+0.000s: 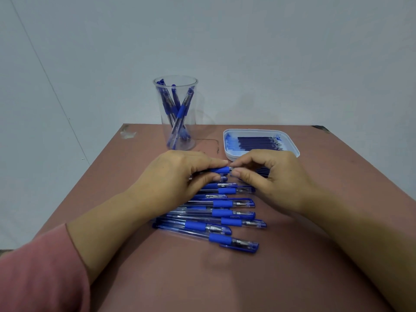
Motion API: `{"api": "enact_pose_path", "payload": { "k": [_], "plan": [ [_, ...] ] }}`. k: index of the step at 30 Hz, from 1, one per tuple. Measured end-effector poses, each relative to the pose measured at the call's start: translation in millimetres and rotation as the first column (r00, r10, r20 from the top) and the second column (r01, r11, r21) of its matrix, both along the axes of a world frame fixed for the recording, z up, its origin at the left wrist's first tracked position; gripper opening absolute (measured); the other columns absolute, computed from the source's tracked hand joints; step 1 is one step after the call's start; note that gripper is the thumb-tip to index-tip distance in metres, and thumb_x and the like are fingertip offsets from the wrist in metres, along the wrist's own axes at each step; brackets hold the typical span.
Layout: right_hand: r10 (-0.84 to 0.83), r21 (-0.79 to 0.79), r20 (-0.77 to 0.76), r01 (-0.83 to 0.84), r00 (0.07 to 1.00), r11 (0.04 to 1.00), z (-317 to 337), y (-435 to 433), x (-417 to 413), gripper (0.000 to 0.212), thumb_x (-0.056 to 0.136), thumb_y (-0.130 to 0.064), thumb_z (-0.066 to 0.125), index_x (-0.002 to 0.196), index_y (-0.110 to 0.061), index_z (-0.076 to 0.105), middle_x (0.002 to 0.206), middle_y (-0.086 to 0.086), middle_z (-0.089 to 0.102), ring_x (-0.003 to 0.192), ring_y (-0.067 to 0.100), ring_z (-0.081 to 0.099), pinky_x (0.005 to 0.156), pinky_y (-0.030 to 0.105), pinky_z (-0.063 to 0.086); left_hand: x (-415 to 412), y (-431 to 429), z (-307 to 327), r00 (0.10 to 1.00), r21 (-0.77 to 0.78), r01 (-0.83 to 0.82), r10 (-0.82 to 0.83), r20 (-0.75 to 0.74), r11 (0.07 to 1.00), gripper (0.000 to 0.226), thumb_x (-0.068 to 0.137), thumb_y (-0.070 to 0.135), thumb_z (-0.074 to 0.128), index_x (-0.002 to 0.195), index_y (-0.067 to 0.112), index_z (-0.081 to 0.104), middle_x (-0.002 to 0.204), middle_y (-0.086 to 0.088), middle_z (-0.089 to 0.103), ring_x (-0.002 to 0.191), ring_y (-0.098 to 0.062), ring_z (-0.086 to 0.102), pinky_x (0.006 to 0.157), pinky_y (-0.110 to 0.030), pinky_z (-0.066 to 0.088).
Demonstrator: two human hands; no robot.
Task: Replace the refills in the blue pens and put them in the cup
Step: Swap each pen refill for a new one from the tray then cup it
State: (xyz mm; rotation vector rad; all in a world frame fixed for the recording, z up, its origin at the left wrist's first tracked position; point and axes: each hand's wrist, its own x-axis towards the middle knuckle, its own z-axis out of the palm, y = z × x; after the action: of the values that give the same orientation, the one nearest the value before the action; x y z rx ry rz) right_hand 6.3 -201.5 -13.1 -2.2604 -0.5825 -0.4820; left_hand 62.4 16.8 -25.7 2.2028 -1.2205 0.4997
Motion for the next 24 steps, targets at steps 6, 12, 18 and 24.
{"api": "enact_pose_path", "payload": {
  "k": [6,12,18,24],
  "plan": [
    [-0.011,0.025,-0.026,0.011,1.0,1.0,1,0,-3,0.009,0.085,-0.043,0.057,0.093,-0.043,0.062,0.088,-0.022,0.067,0.084,-0.002,0.063,0.072,0.007,0.043,1,0,-1,1.0,-0.016,-0.007,0.007,-0.004,1.0,0.036,0.09,0.043,0.057,0.124,0.034,0.064,0.1,0.017,0.071,0.087,0.002,0.065,0.071,-0.029,0.056],
    [-0.022,0.061,-0.007,0.022,1.0,0.998,-1,-2,-1,0.018,0.082,-0.025,0.069,0.088,-0.041,0.065,0.088,-0.02,0.07,0.087,-0.001,0.065,0.077,0.01,0.048,-2,-2,2,0.999,-0.028,-0.024,0.023,-0.037,0.999,0.033,0.088,0.037,0.063,0.121,0.033,0.066,0.101,0.019,0.071,0.088,0.004,0.064,0.074,-0.028,0.057],
    [-0.03,0.084,0.069,0.024,0.997,0.996,-2,-5,-1,0.017,0.079,-0.012,0.075,0.091,-0.025,0.073,0.087,-0.014,0.071,0.086,0.004,0.067,0.079,0.016,0.05,-6,-3,3,0.992,-0.05,-0.021,0.015,-0.123,0.999,0.029,0.09,0.032,0.067,0.119,0.032,0.069,0.101,0.019,0.072,0.089,0.004,0.065,0.076,-0.027,0.056],
    [-0.066,0.076,0.093,0.059,0.994,0.995,-2,-15,4,0.02,0.079,-0.009,0.075,0.088,-0.027,0.071,0.086,-0.016,0.069,0.085,0.001,0.065,0.078,0.01,0.046,-5,-1,5,0.991,-0.042,-0.087,0.083,-0.101,0.995,0.034,0.088,0.041,0.059,0.118,0.03,0.07,0.102,0.017,0.073,0.086,0.003,0.065,0.074,-0.023,0.055]
  ]
}}
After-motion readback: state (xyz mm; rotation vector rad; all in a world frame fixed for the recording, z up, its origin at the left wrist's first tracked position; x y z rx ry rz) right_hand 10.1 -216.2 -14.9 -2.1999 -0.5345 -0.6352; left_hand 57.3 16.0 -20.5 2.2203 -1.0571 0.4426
